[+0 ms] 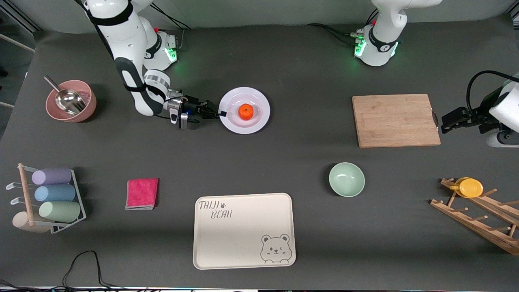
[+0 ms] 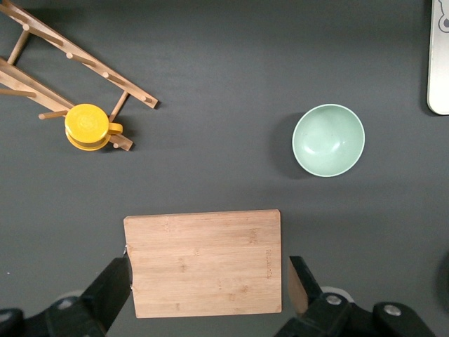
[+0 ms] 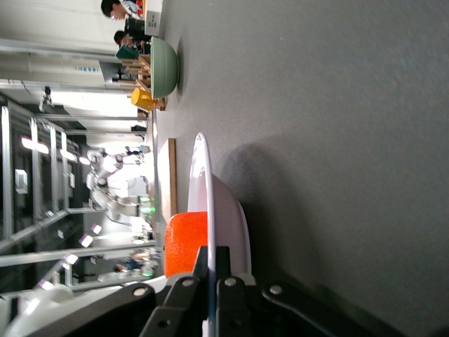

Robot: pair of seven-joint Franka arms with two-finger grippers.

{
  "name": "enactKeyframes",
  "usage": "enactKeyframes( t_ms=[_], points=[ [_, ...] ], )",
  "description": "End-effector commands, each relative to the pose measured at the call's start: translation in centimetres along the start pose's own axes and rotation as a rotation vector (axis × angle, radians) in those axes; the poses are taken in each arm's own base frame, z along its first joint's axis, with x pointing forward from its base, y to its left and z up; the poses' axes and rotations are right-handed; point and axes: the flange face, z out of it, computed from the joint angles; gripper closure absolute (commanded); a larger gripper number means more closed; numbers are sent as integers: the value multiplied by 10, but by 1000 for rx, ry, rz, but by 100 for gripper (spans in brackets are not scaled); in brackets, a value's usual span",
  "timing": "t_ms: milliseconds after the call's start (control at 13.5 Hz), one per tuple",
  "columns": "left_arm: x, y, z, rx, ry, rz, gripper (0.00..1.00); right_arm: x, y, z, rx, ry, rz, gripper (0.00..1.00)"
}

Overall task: Place orange and plate with both arms
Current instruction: 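Grasp the white plate rim with the right gripper, then carry the plate with the orange onto the bear tray with the right gripper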

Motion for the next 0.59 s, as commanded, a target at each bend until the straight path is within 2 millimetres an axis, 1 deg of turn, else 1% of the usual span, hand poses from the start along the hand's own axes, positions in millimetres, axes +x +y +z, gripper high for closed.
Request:
enactKeyframes(
  t_ms=[0,148,296,370,518],
  points=[
    [-3,0,-5,-14,-10,10,0,16,-8,7,44,23,94,100],
    [-3,-1,-6,-14,-12,12,0,41,-20,5,69,25,104,100],
    [-3,-1,-6,-14,-13,19,0,70,-40,3,102,24,114,100],
    [-4,0,-6,-14,-15,21,0,91,-49,-4,114,25,120,100],
    [-4,1,-6,-14,-15,22,0,136,-73,-10,141,20,141,100]
  ],
)
